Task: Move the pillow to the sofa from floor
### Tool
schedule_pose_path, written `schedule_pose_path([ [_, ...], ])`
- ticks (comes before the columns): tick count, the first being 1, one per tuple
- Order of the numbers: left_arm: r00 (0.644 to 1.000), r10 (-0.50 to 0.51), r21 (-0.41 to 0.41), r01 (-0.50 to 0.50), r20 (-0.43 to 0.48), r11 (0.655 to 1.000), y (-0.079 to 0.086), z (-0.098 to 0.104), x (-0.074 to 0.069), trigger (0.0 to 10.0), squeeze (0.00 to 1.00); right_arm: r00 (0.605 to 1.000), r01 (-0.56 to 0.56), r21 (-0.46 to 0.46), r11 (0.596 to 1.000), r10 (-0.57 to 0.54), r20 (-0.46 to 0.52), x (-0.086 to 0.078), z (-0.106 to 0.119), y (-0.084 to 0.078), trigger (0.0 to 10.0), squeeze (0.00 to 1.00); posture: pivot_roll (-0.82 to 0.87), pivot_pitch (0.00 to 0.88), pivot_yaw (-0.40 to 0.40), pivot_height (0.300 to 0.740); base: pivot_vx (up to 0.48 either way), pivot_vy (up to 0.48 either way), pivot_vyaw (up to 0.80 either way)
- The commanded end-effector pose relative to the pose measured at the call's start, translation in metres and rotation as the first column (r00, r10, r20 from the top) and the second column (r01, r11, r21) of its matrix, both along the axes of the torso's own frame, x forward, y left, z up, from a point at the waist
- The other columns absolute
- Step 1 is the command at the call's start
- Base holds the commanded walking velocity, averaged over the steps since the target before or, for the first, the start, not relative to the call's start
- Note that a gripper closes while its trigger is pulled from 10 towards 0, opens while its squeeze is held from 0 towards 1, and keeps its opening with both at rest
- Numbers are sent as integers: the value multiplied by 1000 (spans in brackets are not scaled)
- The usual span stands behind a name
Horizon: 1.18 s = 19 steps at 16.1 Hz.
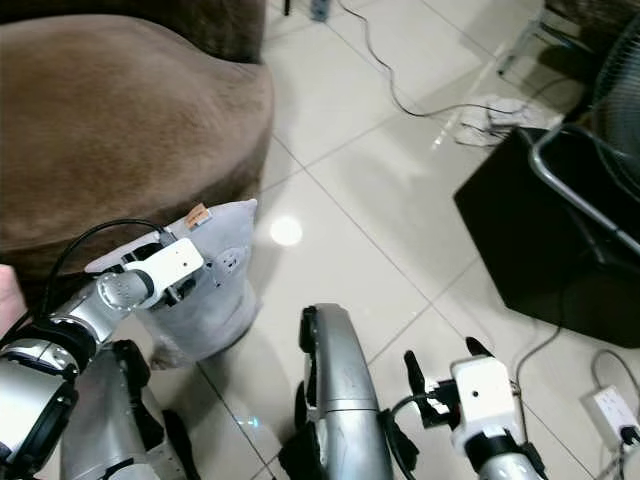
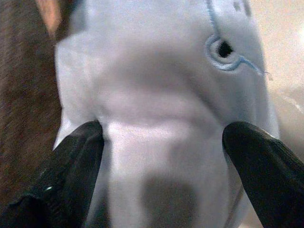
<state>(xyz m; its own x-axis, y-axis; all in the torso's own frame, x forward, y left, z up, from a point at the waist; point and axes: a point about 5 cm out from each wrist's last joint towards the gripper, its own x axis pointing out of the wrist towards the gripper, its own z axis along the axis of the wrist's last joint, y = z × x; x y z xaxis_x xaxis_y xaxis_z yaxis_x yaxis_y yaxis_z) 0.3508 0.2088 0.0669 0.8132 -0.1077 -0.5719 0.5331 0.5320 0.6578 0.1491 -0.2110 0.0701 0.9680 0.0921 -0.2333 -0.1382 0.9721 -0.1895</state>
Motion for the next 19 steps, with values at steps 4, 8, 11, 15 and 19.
schedule_pose_path([
  [4, 997, -23, 23, 25, -79, 999, -8, -26, -17, 10000, 0, 999, 30, -22, 999, -31, -40, -12, 0, -16, 10000, 0, -460, 345, -202, 511, 0, 0, 0],
  [8, 994, 38, -34, -42, -101, 999, -10, -40, -27, 0, 0, 997, 34, -32, 999, -36, -70, -18, -5, -24, 10000, 0, -472, 354, -217, 511, 0, 0, 0],
  [11, 987, 117, -108, -129, -111, 986, -9, -48, -34, 0, 0, 997, 35, -32, 999, -37, -75, -19, -7, -26, 10000, 0, -471, 357, -216, 511, 0, 0, 0],
  [15, 973, 182, -182, -207, -145, 961, -12, -60, -43, 0, 0, 997, 33, -28, 999, -35, -68, -16, -4, -25, 10000, 0, -473, 357, -218, 511, 0, 0, 0],
  [19, 911, 360, -402, -412, -201, 818, -10, -63, -47, 0, 0, 998, 29, -29, 999, -30, -49, -14, 5, -18, 10000, 0, -475, 357, -219, 511, 0, 0, 0],
])
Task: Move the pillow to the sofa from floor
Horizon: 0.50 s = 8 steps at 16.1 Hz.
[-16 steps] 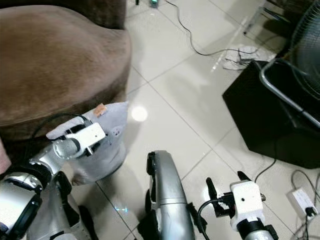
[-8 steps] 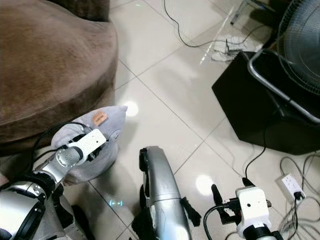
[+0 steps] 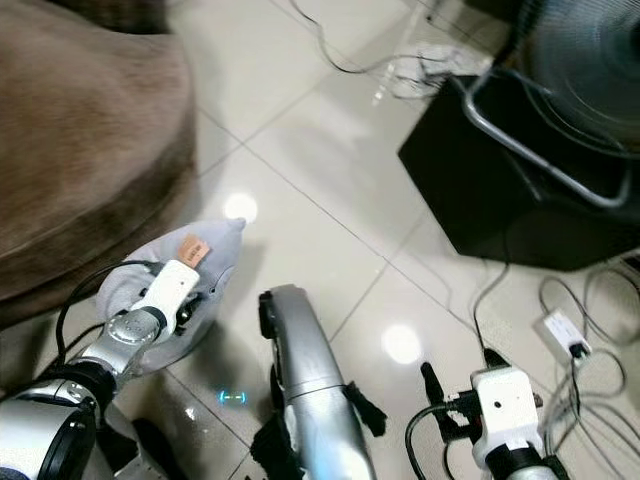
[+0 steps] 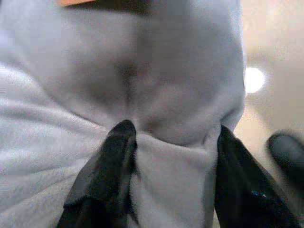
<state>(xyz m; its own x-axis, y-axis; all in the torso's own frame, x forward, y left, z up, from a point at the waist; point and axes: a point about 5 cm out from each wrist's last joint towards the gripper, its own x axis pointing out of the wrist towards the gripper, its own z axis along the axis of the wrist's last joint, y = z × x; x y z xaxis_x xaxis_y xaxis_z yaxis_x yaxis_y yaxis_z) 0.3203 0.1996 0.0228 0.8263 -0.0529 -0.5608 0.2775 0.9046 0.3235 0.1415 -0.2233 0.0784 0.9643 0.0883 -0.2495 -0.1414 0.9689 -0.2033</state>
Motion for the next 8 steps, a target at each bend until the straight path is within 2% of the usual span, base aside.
schedule_pose_path([
  [1, 994, 70, -102, -79, -81, 992, -1, -18, -15, 0, 0, 999, 28, -13, 1000, -29, -29, -5, 0, -5, 10000, 0, -473, 357, -221, 511, 0, 0, 0],
  [2, 991, 112, -172, -123, -72, 977, -1, -16, -14, 0, 0, 999, 26, -13, 1000, -26, -27, -5, 1, -4, 10000, 0, -471, 356, -221, 511, 0, 0, 0],
  [5, 982, 176, -269, -187, -61, 945, -1, -13, -12, 0, 0, 999, 20, -11, 1000, -20, -25, -3, 4, -2, 10000, 0, -463, 355, -223, 511, 0, 0, 0],
  [8, 969, 246, -379, -241, -35, 893, 4, -8, -8, 0, 0, 1000, 11, -6, 1000, -11, -25, 2, 7, 3, 10000, 0, -445, 354, -222, 511, 0, 0, 0],
])
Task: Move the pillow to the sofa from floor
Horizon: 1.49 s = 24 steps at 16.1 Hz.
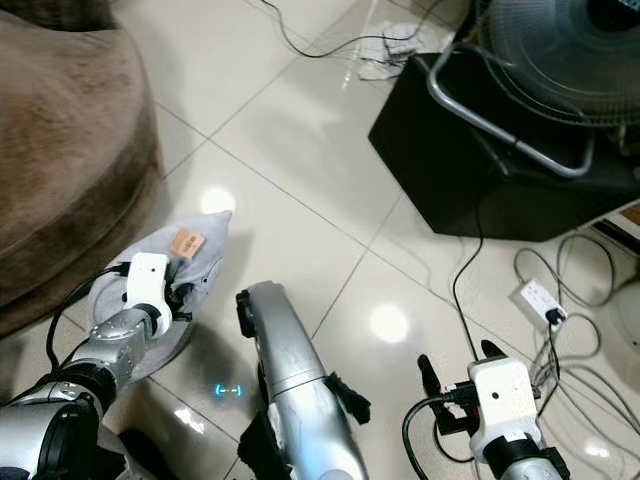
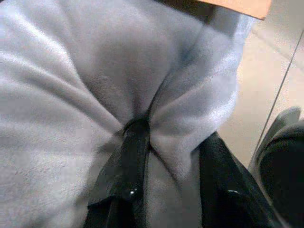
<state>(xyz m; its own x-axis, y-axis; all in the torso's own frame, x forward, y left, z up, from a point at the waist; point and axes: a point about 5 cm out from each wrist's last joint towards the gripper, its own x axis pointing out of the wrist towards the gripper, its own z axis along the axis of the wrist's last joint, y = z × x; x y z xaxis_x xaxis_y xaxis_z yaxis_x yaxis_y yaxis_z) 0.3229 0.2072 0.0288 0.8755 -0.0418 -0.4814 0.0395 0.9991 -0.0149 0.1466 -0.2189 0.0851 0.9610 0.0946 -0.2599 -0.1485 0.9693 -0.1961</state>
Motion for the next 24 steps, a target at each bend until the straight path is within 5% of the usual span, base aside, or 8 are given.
schedule_pose_path([
  [1, 999, 8, -47, -10, -42, 999, -3, -12, -9, 0, 0, 1000, 15, -10, 1000, -15, -14, -3, 0, -1, 10000, 0, -439, 352, -219, 511, 0, 0, 0],
  [10, 981, 46, -138, -20, 187, 990, 8, 32, 18, 0, 0, 997, -37, 10, 999, 37, 65, 35, 12, 8, 10000, 0, -328, 280, -196, 511, 0, 0, 0],
  [20, 879, 36, -145, 37, 475, 989, 19, 118, 59, 0, 0, 991, -107, 56, 993, 102, 89, 66, 2, 34, 10000, 0, -188, 207, -170, 511, 0, 0, 0],
  [24, 829, 2, -93, 60, 560, 994, 17, 154, 70, 0, 0, 990, -119, 73, 990, 113, 80, 90, -8, 41, 10000, 0, -131, 160, -151, 511, 0, 0, 0],
])
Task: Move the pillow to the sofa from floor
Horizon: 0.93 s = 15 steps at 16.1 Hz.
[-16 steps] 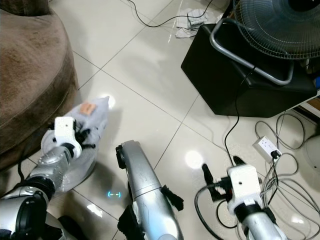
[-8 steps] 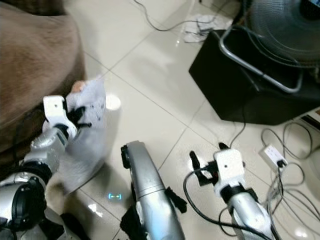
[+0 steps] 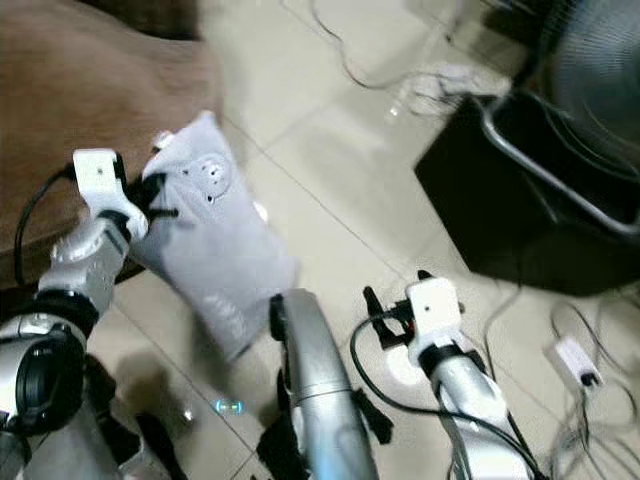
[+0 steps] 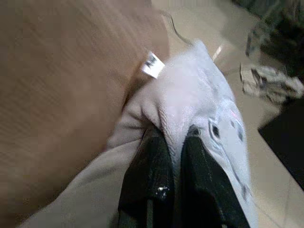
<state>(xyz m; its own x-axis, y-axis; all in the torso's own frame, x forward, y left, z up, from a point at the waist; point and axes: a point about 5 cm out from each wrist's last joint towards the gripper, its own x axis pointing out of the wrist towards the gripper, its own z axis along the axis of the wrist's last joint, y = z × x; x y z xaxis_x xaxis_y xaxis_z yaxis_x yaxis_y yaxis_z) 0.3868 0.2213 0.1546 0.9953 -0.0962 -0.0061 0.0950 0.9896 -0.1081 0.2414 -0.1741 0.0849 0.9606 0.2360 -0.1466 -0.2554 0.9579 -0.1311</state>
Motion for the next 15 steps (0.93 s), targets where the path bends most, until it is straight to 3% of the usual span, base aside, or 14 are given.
schedule_pose_path([
  [1, 991, -7, 34, 2, 135, 999, 1, 38, 9, 0, 0, 1000, 6, -8, 1000, -6, -26, 1, -11, 0, 10000, 0, -113, 149, -149, 511, 0, 0, 0],
  [5, 971, -47, 69, 31, 235, 997, -8, 68, 14, 0, 0, 1000, -10, 3, 1000, 10, -26, 19, -19, 7, 10000, 0, -54, 123, -143, 511, 0, 0, 0],
  [8, 934, -112, 121, 74, 340, 990, -22, 92, 11, 0, 0, 1000, -10, 26, 1000, 10, 1, 46, -16, 14, 10000, 0, 6, 106, -138, 511, 0, 0, 0],
  [10, 930, -131, 130, 91, 343, 987, -26, 89, 7, 0, 0, 1000, -15, 32, 999, 14, 17, 55, -13, 17, 10000, 0, 27, 104, -142, 511, 0, 0, 0],
  [13, 957, -120, 154, 81, 263, 985, -31, 58, 2, 0, 0, 998, -15, 47, 999, 12, 65, 76, 0, 23, 10000, 0, 37, 104, -149, 511, 0, 0, 0],
  [15, 963, -131, 171, 91, 236, 981, -34, 51, 1, 0, 0, 997, -23, 55, 998, 19, 77, 79, 3, 26, 10000, 0, 36, 102, -147, 511, 0, 0, 0],
])
